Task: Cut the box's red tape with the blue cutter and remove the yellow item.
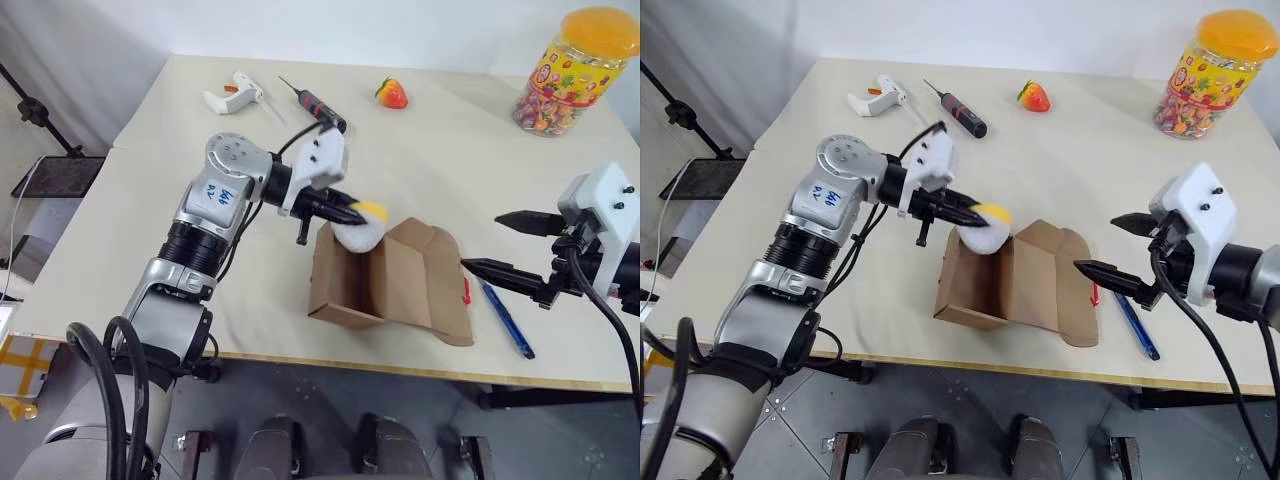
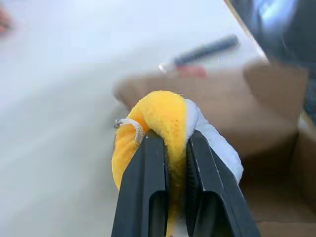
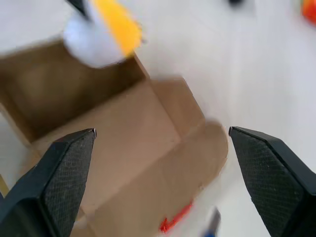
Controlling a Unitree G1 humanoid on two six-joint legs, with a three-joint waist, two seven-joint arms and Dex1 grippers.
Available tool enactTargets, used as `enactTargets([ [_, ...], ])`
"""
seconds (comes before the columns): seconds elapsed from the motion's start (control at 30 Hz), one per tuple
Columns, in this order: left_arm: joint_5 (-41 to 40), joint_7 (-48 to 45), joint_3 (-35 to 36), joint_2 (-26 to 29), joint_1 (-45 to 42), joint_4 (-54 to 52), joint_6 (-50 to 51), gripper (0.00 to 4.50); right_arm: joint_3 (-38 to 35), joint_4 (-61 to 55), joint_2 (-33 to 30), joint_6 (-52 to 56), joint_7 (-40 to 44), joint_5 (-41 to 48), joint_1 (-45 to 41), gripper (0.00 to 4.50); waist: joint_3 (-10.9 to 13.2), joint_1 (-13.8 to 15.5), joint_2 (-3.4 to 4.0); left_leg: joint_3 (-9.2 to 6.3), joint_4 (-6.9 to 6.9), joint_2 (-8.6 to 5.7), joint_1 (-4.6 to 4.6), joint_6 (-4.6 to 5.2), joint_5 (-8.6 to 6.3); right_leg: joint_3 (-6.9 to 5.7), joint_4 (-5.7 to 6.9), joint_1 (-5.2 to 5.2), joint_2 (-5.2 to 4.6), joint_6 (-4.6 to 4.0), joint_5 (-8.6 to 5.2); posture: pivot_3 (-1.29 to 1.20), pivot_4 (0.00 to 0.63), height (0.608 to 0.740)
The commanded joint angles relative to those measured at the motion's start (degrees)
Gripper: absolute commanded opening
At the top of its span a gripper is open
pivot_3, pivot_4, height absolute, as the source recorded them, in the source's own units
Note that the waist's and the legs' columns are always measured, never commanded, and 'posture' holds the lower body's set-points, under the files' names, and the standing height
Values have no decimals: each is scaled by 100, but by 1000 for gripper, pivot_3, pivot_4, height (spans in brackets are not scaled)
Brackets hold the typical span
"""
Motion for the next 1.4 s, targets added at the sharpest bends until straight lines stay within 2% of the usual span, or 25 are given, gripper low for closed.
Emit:
enactTargets([
  [0.03, -438, 686, 614, 19, -161, -657, 699, 62, -152, 92, 294, -989, 547, -323, 172, 4500, 0, 6, 1, 0, 0, 0, 0, 0, 0, 1, 0, 0, 0, 0, 0, 0, 150, 740],
  [0.13, -485, 1303, 929, 151, -128, -947, 1136, 62, 136, 398, 220, -1358, 885, -687, 268, 4500, 0, -5, 0, 0, 1, -2, 2, 0, 0, 3, 3, 1, -1, 1, 0, 0, 150, 740],
  [0.23, -201, 1950, 1086, 547, 45, -1107, 1433, 62, 136, 645, 354, -1574, 1108, -641, 204, 4500, 0, -20, 0, 2, 2, -1, 7, 1, 1, 5, 8, 1, 0, 1, 1, 0, 150, 740],
  [0.43, 462, 2698, 1096, 1880, 855, -1153, 1935, 62, -93, 1307, 252, -1900, 1826, -683, 457, 4500, -1, -115, 2, 8, -8, -1, 21, 1, 1, 6, 16, 1, 0, 1, 0, 0, 150, 740],
  [0.57, 635, 2896, 1182, 2455, 1534, -1165, 1748, 62, -449, 1939, 465, -2368, 2411, -604, 580, 4500, 0, -102, 0, 5, -6, -2, 19, 1, 1, 6, 17, 2, 0, 1, 0, 0, 150, 740],
  [0.77, 491, 2697, 1140, 2688, 1978, -1343, 1951, 61, -15, 2482, 287, -2532, 2548, -956, 214, 4500, -5, -14, -7, 3, 8, -1, 18, 1, 1, 10, 18, 10, -3, 1, 0, 0, 150, 740],
  [0.8, 419, 2645, 1174, 2698, 2005, -1431, 2043, 783, 19, 2504, 289, -2531, 2543, -974, 161, 4500, -5, -15, -7, 3, 9, 0, 19, 1, 1, 10, 20, 10, -2, 1, 0, 0, 150, 740],
  [0.83, 267, 2517, 1254, 2737, 2071, -1613, 2194, 977, 50, 2513, 295, -2526, 2531, -989, 121, 4500, -4, -14, -7, 3, 9, 0, 19, 1, 1, 10, 23, 10, -2, 1, 0, 0, 150, 740],
  [1.2, -527, 2131, 2027, 3243, 2880, -2719, 2462, 4480, -115, 2361, 344, -2576, 2544, -1069, 441, 4500, -5, -60, -7, 8, 5, 9, 26, 0, 1, 16, 32, 7, -3, 0, 0, 0, 150, 740],
  [1.3, -807, 2085, 2361, 3181, 3275, -3058, 2267, 4480, -126, 2433, 325, -2603, 2579, -1120, 555, 4500, -5, -62, -7, 12, 5, 27, 33, 0, 1, 22, 35, 9, -4, 0, 0, 0, 150, 740],
  [1.4, -1171, 1843, 2965, 3001, 3989, -3338, 1508, 4480, -65, 2736, 263, -2842, 2756, -1405, 742, 4500, -5, -76, -7, 23, 2, 31, 43, 1, 1, 34, 38, 11, -3, 0, 0, 0, 150, 740],
])
